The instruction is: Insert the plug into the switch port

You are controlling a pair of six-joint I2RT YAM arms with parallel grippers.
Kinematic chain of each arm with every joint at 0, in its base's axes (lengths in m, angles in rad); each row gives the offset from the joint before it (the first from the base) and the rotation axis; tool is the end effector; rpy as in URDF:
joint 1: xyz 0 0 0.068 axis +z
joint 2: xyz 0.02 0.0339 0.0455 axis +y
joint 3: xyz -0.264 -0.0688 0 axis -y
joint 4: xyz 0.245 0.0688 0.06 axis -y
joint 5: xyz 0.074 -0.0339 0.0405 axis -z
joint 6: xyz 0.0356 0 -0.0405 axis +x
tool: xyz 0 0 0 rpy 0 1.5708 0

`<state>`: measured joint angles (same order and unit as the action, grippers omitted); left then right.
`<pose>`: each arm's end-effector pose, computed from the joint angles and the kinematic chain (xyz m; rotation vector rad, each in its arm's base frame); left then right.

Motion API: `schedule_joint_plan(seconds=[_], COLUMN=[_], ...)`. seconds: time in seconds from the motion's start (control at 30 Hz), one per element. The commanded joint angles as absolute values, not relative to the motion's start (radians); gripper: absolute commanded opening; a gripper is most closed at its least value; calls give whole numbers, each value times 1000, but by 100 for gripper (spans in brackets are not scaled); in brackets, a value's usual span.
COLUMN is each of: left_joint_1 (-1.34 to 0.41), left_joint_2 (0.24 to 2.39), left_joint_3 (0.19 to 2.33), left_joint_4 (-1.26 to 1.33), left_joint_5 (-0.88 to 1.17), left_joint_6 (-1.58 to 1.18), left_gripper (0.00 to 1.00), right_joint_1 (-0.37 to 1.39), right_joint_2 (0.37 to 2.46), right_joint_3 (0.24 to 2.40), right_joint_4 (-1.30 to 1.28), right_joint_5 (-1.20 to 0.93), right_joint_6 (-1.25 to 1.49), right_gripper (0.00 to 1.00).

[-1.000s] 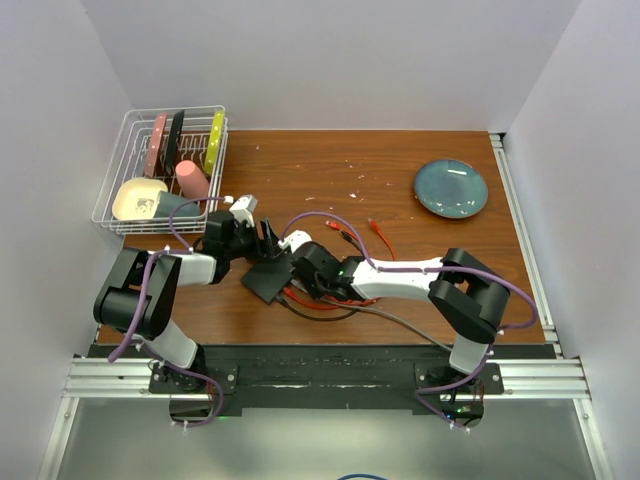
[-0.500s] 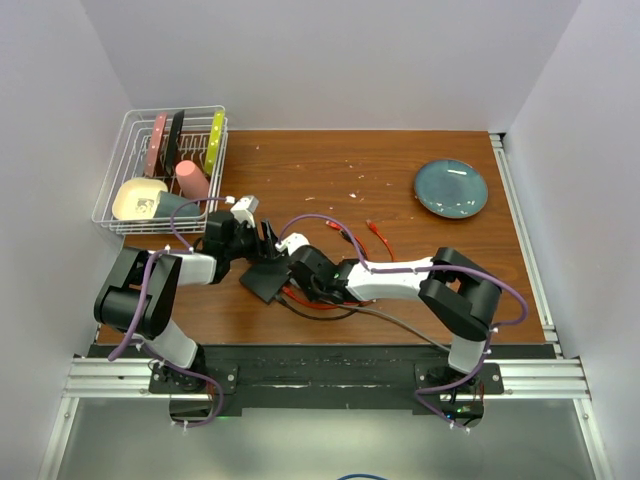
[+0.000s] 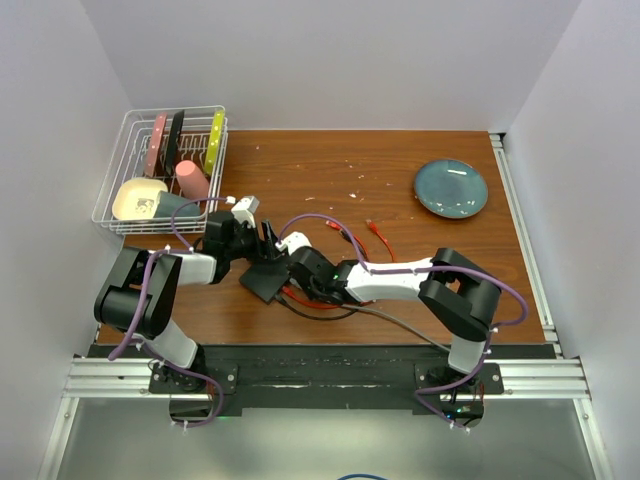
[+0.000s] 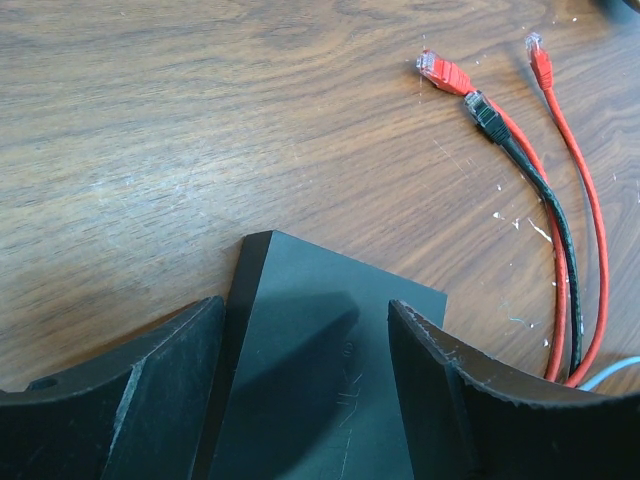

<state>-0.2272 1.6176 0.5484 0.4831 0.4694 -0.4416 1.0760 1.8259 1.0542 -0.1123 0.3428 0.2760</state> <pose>0.2798 -0.0812 0.1327 0.0452 2.2196 -0.8850 0.1873 0.3219 0.1580 -0.7953 2.2614 0.2122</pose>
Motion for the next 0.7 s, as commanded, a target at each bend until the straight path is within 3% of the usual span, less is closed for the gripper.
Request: schedule_joint_plan(seconds=[0.0,0.67], left_joint_1=[-221,-221], left_joint_2=[1632,1643], left_joint_3=[565,568], left_joint_4=[492,503], left_joint_5=[497,535], left_joint_6=[-420,-403], left_gripper=[71,69], right_joint_1=[1092,1112], right_joint_2=[1787,1838], right_joint_3=[1108,1124], right_joint_4=[-66,-49], right_joint_5=[370,399], right_joint_6=[285,238], right_gripper=[0,0])
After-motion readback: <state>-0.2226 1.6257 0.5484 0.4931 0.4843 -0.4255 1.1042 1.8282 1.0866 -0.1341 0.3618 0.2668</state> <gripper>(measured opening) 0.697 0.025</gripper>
